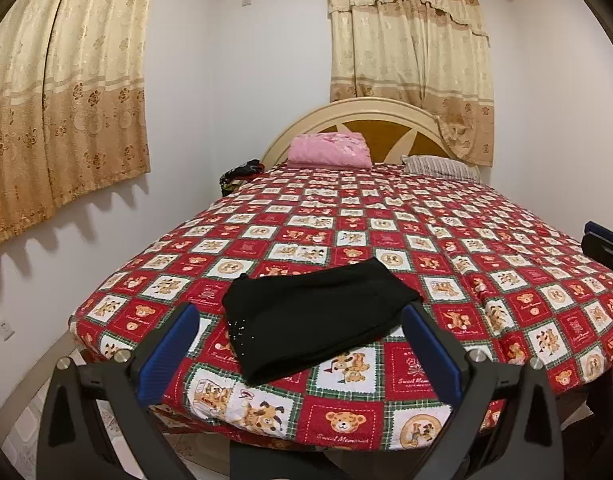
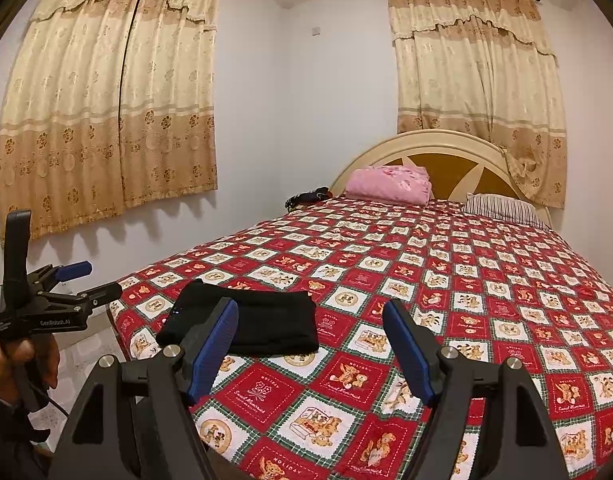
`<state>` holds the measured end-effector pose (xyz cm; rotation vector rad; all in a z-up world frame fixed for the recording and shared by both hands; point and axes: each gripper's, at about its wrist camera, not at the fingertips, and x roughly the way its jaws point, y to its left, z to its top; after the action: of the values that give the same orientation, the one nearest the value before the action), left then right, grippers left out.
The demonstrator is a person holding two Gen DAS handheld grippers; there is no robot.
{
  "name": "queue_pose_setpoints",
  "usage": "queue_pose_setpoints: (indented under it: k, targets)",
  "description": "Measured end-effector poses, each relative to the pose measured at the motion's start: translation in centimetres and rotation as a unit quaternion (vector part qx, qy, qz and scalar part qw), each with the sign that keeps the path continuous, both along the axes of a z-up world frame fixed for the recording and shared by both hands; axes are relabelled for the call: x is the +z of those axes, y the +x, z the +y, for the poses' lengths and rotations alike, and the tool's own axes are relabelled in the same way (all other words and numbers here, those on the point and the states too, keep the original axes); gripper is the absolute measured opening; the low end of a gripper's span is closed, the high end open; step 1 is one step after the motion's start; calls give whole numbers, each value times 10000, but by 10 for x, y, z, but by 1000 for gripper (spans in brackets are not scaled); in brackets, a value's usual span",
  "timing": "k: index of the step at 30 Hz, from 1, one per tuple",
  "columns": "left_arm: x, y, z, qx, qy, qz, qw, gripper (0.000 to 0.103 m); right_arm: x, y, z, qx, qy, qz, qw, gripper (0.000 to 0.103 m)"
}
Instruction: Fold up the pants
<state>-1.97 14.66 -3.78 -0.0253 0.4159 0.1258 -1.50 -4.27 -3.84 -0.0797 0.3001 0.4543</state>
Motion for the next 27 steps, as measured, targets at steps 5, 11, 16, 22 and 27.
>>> queue_pose_setpoints:
  k: [5, 11, 16, 22, 27]
  targets:
    - [-5, 5, 2, -4, -163, 117, 9998, 103, -3, 0, 5, 51, -73, -1, 10000, 76]
    - [-11, 7, 3, 59, -218, 197, 9996, 103, -9, -3, 12, 158, -248, -51, 9996, 76]
    - [-14, 8, 3, 161, -136, 236, 9995, 103, -11, -5, 16, 241, -298, -94, 9992, 76]
    - [-15, 6, -1, 49, -17, 163, 9999, 103, -13, -2, 17, 260, -291, -47, 9992, 76]
    - [-17, 8, -4, 0, 32, 170, 9998, 103, -16, 0, 17, 257, -283, 5, 9993, 76]
